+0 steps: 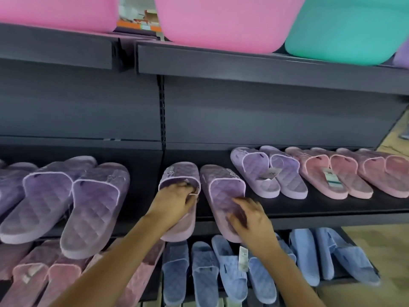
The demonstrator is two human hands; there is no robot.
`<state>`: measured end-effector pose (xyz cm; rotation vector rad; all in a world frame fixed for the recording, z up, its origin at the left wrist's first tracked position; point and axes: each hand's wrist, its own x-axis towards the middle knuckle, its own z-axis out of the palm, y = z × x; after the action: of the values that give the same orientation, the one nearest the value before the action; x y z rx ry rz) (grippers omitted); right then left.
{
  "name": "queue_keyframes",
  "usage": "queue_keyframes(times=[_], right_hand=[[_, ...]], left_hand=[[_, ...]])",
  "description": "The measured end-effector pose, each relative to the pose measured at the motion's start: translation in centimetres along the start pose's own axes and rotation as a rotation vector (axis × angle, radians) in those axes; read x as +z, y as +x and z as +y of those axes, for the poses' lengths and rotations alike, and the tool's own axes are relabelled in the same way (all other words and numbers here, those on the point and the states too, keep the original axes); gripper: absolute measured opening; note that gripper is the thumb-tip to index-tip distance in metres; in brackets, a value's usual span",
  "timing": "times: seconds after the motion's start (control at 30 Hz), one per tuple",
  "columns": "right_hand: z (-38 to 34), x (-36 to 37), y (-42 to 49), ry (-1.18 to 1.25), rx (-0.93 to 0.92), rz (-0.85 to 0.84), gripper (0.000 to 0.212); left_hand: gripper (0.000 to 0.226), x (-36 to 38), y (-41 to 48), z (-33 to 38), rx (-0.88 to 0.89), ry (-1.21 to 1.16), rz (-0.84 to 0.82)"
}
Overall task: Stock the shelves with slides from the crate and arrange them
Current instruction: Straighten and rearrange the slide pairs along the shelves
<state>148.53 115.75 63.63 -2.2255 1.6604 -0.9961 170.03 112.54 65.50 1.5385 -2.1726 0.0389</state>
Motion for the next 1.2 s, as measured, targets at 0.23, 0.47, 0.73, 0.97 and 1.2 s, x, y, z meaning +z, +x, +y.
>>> queue_keyframes(times=[0.23,0.47,0.73,0.97,1.2], right_hand=[[-0.6,0.2,0.0,-0.059,0.016,0.019,0.067],[-0.5,0.5,0.1,-0.026,0.002,0.039,0.057],[-1.1,1.4,1.0,0.017,-0.005,0.011,0.059],[-0.7,1.6,1.2,-0.027,-0.101,-0.060,0.067],[-0.5,2.9,2.1,-0.191,-0.129,-0.026,0.052]], left_hand=[[0.013,-1.1,-0.2,0.3,0.148,0.207,0.066],[0.064,-1.3,-1.8,-0.4,0.274,0.381,-0.080],[0.061,-0.3,-3.5,-1.1,0.250,0.202,-0.077],[0.065,-0.4,-5.6,-1.0,0.157,0.203,-0.178],[0.082,1.9,-3.7,-0.3,0.046,0.210,-0.225]])
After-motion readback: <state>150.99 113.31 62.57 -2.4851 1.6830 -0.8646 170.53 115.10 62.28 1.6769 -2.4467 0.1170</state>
